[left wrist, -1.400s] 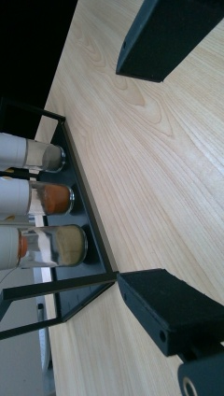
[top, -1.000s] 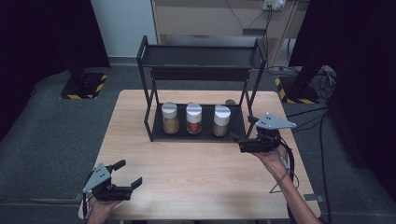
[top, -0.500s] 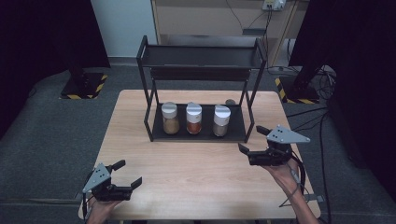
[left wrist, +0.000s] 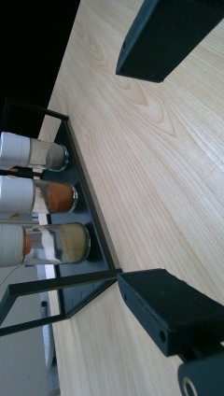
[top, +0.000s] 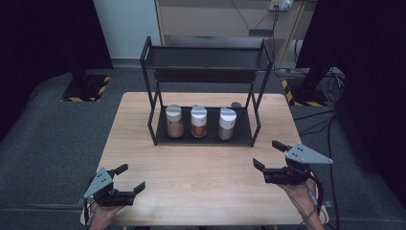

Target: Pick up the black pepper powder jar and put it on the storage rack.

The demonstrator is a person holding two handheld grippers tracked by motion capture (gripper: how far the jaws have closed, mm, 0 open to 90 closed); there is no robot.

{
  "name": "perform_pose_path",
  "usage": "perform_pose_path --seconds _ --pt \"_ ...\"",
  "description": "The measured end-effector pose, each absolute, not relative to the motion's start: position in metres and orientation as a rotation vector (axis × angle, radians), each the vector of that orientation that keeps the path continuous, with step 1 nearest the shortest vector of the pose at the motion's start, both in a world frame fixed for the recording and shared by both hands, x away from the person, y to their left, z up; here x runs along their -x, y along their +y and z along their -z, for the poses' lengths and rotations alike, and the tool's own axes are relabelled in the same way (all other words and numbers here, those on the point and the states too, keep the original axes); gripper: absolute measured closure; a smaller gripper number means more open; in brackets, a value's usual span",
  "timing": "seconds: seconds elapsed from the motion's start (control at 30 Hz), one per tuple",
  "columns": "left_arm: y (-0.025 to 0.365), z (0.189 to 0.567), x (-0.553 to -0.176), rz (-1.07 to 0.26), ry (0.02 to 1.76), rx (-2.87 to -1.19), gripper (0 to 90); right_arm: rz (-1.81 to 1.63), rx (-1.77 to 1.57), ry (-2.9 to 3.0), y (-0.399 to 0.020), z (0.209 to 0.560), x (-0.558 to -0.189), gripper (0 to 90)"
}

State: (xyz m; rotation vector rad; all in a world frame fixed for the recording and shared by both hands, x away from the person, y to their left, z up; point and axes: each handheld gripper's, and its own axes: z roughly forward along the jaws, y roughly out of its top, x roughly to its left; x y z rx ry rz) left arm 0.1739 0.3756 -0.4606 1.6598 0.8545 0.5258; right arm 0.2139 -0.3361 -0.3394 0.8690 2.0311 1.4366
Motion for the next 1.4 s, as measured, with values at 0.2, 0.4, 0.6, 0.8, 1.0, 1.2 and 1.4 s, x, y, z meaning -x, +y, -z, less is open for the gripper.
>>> perform_pose_path --seconds 0.2,0.4,0.6,0.8,1.0,1.2,1.4 --pt "0.376 0.461 -0.173 -0.533 0.853 -1.656 2.2 -1.424 -0.907 2.015 -0.347 0.346 -0.2 10.5" --pt "0.376 0.461 -0.173 -0.535 0.854 -1.654 2.2 -1.408 -0.956 1.999 -0.357 0.357 -0.189 10.4" --pt "0.376 0.461 -0.172 -0.537 0.855 -1.652 2.3 -1.396 -0.992 1.979 -0.364 0.369 -0.179 10.0" --pt "0.376 0.461 -0.173 -0.535 0.853 -1.653 2.3 -1.364 -1.005 1.976 -0.366 0.381 -0.172 9.8" --pt "0.377 0.461 -0.172 -0.535 0.853 -1.649 2.3 -1.355 -1.011 1.964 -0.368 0.392 -0.166 9.8" --pt "0.377 0.461 -0.172 -0.535 0.853 -1.65 2.3 -1.354 -1.031 1.968 -0.37 0.404 -0.165 9.7" --pt "0.377 0.461 -0.172 -0.535 0.852 -1.649 2.4 -1.351 -1.046 1.974 -0.37 0.413 -0.166 9.7"
